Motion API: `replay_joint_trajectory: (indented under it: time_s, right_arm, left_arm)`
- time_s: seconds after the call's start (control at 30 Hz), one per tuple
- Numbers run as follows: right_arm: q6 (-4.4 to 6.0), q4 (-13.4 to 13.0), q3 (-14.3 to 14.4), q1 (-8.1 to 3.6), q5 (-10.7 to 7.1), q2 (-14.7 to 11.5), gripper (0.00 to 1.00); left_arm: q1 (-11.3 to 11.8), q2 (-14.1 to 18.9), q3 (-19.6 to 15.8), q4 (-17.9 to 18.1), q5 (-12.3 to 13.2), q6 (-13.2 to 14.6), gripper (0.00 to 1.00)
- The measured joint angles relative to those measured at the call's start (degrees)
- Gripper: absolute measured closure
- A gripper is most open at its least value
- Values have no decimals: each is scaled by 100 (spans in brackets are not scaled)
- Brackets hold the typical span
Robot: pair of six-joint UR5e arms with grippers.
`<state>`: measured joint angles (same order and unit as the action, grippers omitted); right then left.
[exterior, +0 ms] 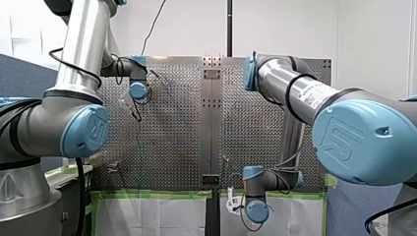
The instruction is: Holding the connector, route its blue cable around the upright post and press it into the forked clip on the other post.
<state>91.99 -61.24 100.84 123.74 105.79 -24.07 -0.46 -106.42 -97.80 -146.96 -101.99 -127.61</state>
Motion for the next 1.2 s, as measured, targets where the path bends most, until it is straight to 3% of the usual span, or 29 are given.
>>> replay_joint_trajectory:
  time_s: [0.27,0.73,0.9,1.07,1.2]
  right_arm:
    - [6,-33,-3,-74,-11,31,100]
    - [-21,-198,-43,-202,-91,334,100]
    - [-105,-203,-49,-219,-91,340,100]
    - [-289,-159,-45,-227,-58,310,100]
    - [-333,-161,12,-233,-40,204,100]
  left_arm:
    - [0,1,0,-4,0,0,0]
    - [0,-2,0,-9,-7,0,0]
    - [0,0,0,-9,-9,0,0]
    - [0,-1,0,-9,-14,0,0]
    - [0,-1,0,-14,-40,0,0]
